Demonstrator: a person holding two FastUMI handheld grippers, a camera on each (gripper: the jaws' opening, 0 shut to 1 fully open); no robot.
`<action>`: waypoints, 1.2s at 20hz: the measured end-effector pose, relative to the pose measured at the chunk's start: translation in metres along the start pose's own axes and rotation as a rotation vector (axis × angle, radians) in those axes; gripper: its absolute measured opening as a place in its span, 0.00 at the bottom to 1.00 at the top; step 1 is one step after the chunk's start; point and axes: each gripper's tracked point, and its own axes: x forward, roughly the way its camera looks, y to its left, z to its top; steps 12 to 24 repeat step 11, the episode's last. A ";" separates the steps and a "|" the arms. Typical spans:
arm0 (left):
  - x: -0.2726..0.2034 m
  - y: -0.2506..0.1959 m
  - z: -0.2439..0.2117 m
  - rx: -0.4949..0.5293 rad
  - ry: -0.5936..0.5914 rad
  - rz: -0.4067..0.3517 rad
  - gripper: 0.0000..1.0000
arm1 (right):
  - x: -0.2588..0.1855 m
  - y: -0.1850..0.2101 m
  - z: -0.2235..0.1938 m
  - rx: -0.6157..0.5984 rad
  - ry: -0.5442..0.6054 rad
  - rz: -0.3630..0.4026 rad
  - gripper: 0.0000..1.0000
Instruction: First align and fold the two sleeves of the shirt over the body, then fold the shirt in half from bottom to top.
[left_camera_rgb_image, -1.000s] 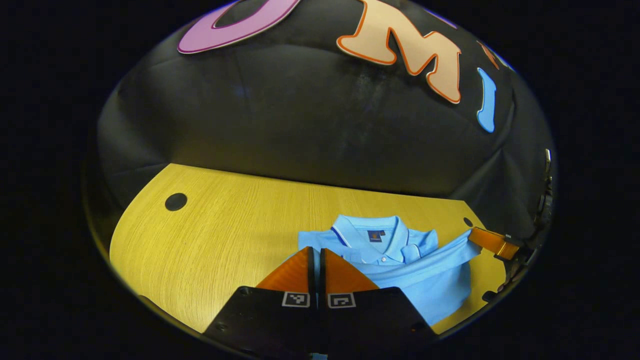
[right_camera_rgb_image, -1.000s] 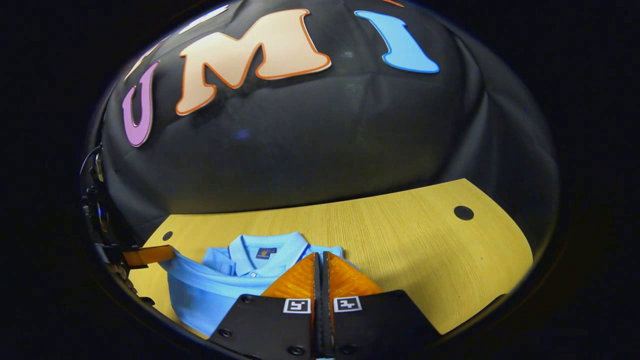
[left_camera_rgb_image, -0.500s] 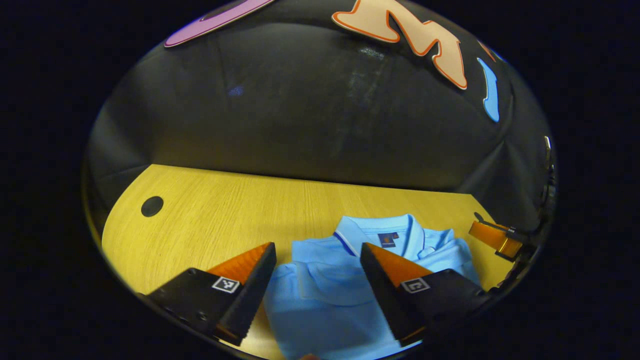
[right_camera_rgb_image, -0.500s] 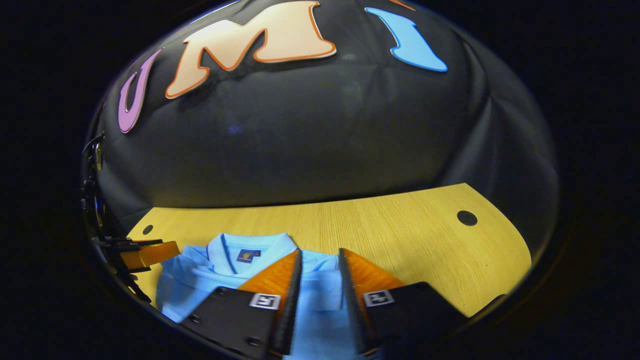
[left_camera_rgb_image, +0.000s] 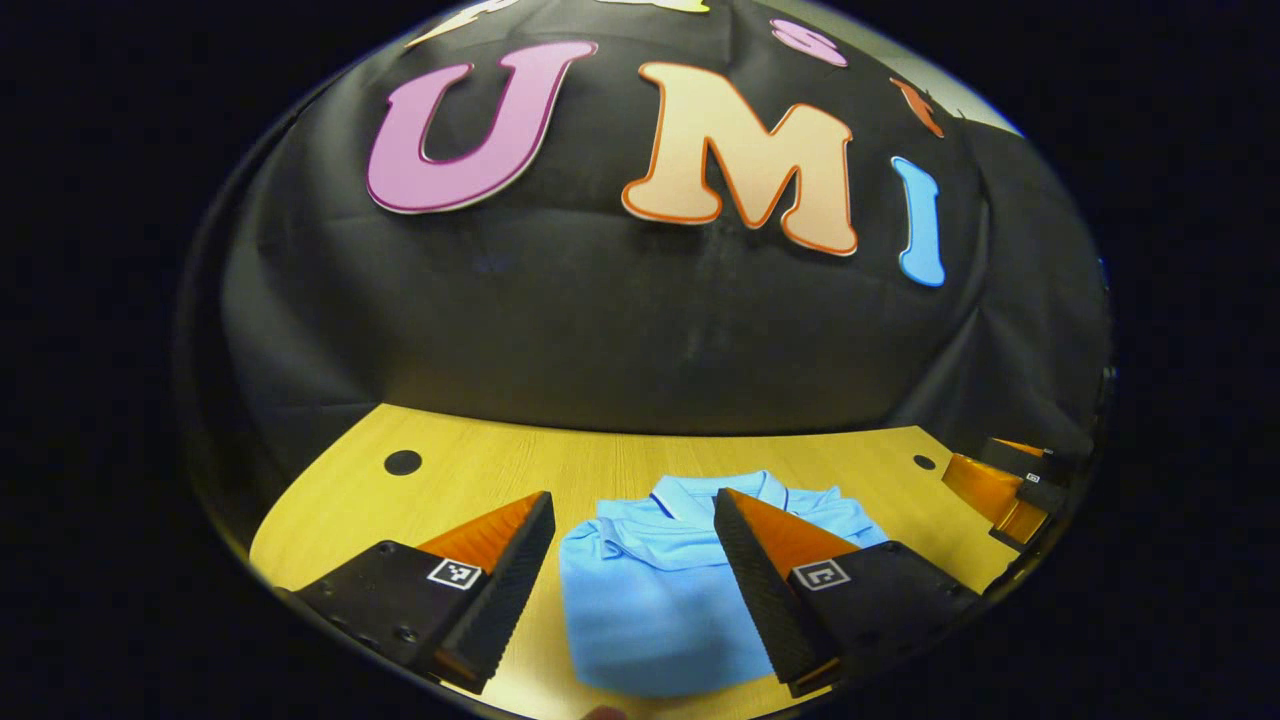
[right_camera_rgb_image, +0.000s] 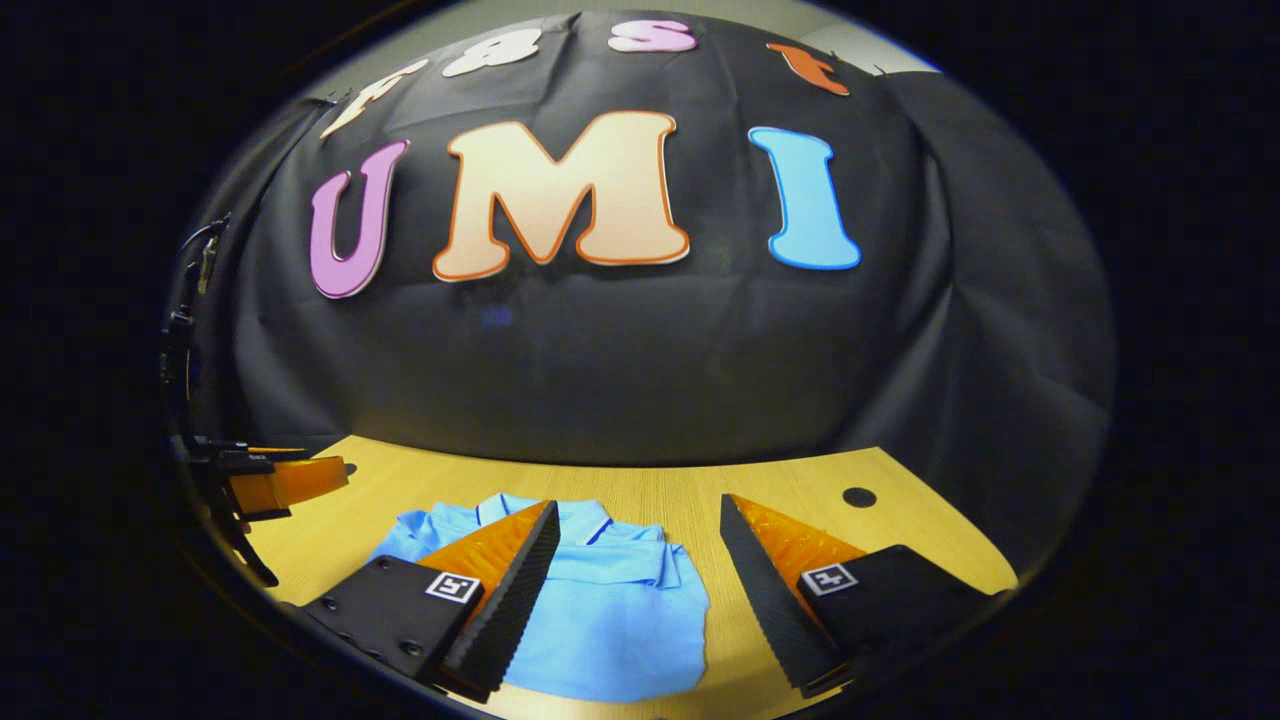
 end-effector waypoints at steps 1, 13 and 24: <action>-0.012 -0.005 0.008 0.007 -0.019 -0.001 0.96 | -0.018 -0.002 0.009 -0.011 -0.026 -0.001 1.00; -0.145 -0.039 0.030 0.082 -0.125 0.044 0.95 | -0.151 0.015 0.039 0.015 -0.122 0.087 1.00; -0.145 -0.039 0.030 0.082 -0.125 0.044 0.95 | -0.151 0.015 0.039 0.015 -0.122 0.087 1.00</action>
